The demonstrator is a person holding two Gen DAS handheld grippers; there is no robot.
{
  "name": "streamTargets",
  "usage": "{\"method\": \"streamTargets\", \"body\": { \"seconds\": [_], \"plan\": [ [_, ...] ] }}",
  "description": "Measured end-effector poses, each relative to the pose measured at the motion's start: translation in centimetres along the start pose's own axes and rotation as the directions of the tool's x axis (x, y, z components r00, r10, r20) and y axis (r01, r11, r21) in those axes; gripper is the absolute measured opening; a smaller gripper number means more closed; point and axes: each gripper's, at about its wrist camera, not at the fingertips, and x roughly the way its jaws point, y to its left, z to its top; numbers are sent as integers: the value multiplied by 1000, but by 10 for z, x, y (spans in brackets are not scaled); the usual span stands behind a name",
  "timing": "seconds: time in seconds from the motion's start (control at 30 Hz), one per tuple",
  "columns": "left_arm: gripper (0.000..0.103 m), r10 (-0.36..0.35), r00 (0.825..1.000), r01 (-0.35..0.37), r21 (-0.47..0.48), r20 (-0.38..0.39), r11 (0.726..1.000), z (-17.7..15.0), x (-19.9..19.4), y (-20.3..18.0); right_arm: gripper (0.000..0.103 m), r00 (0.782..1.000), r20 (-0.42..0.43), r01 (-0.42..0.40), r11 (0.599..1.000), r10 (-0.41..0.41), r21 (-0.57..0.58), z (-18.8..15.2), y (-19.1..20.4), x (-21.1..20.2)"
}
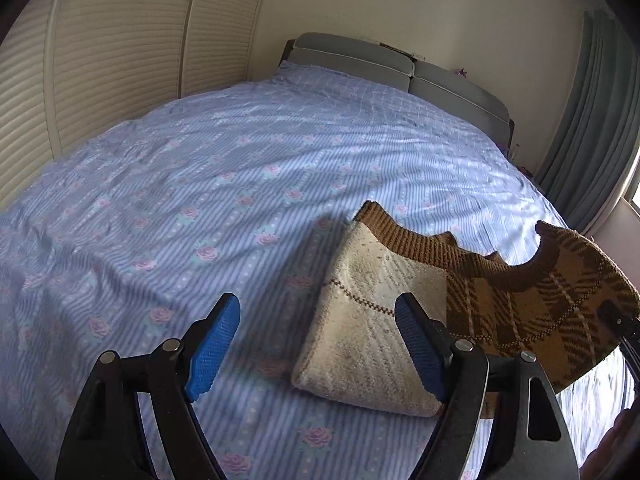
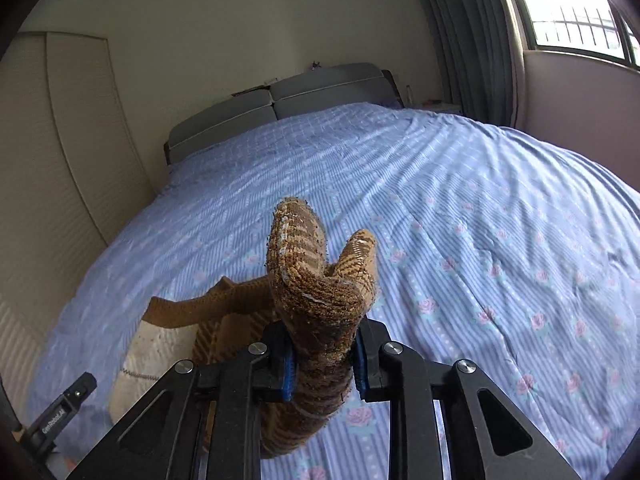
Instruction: Fold small clothes
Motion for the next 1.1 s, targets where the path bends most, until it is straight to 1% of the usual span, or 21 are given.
{"method": "streamTargets", "body": {
  "seconds": [0.1,0.17,0.3,0.4,0.47,0.53,0.6,0.7,0.8,0.87,0.9,0.93,1.0,1.03,1.1],
  "plan": [
    [80,26,1000,-26,-35,-2,999,10,-5,25,23,1000,25,-9,998,10,-60,10,33,-2],
    [80,47,999,-47,-75,1,996,16,-8,46,22,999,45,-18,994,23,-105,16,61,-4],
    [80,89,996,-86,-158,13,984,23,-15,89,22,993,87,-60,974,81,-220,17,127,-9],
    [80,122,992,-115,-216,18,970,26,-19,119,22,989,93,-78,930,118,-359,-2,181,-7],
    [80,133,991,-126,-243,14,962,27,-19,133,22,991,49,-91,891,126,-445,-23,209,3],
    [80,131,991,-126,-252,4,960,26,-17,142,22,994,5,-91,845,110,-528,-49,227,11],
    [80,125,992,-123,-245,-6,962,26,-13,143,22,995,-45,-95,785,86,-612,-77,237,17],
    [80,106,994,-109,-219,-23,970,24,-7,139,22,991,-118,-123,716,58,-687,-113,232,27],
    [80,94,995,-100,-185,-44,978,22,-2,134,22,985,-161,-159,658,58,-736,-137,224,30],
    [80,93,994,-101,-178,-54,979,21,1,133,23,985,-165,-166,615,58,-771,-148,223,30],
    [80,90,994,-99,-176,-59,979,21,2,133,24,986,-158,-162,607,61,-778,-149,223,30],
    [80,89,994,-98,-171,-61,980,20,3,133,28,986,-154,-161,607,63,-778,-148,223,30],
    [80,88,994,-98,-156,-68,983,20,5,130,35,985,-154,-166,621,75,-766,-145,225,29],
    [80,84,994,-93,-150,-69,984,20,6,127,40,985,-156,-170,626,78,-761,-142,226,28],
    [80,66,996,-74,-132,-66,988,21,4,122,43,985,-150,-170,634,86,-754,-138,227,22]
  ]
}}
